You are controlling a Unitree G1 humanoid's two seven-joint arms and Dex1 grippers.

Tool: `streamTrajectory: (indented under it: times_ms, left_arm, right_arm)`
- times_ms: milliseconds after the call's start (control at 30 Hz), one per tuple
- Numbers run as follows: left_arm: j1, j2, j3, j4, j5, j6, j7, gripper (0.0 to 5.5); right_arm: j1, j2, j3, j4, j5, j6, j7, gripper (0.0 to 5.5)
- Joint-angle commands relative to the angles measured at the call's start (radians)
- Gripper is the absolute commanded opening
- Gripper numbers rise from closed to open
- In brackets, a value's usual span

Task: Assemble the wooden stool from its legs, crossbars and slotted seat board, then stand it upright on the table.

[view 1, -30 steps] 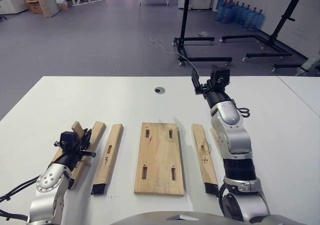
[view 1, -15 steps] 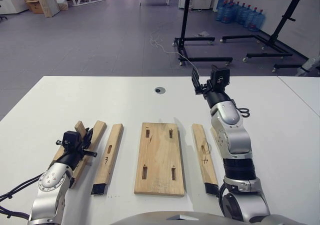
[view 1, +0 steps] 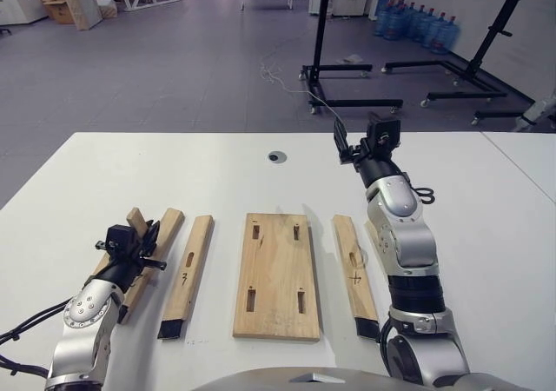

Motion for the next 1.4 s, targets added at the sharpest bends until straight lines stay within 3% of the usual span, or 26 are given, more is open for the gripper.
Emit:
streamTrajectory:
  times_ms: [33,167,367,600,900,1200,1400]
  left_arm:
    - [0.027,0.001,0.025,-0.018,0.005,0.148,0.050,0.39]
    - [0.002,0.000,0.031,-0.127,-0.006,0.218,0.069,1.19]
    - [-0.004,-0.007,0.040,-0.214,0.002,0.272,0.092,1.92]
    - [-0.083,0.002,0.079,-0.354,-0.032,0.356,0.141,1.92]
    - [-0.323,0.076,0.163,-0.542,-0.168,0.607,0.188,1.92]
    - [-0.350,0.097,0.149,-0.512,-0.149,0.645,0.175,1.92]
    - [-0.291,0.064,0.065,-0.397,-0.071,0.568,0.145,1.92]
  right_arm:
    - [-0.033,-0.006,-0.012,0.004,0.002,-0.014,-0.007,3.50]
    - [-0.034,-0.005,-0.009,0.008,-0.001,-0.019,-0.008,3.50]
    - [-0.022,-0.006,-0.008,-0.002,-0.003,-0.018,-0.010,3.50]
    - [-0.010,-0.008,-0.013,-0.013,-0.001,-0.010,-0.010,3.50]
    - [0.015,0.011,-0.006,-0.024,0.000,-0.004,-0.020,3.50]
    - [0.015,0.018,0.002,-0.022,0.000,-0.009,-0.028,3.50]
    - [0.004,0.031,0.019,-0.010,0.000,-0.012,-0.022,3.50]
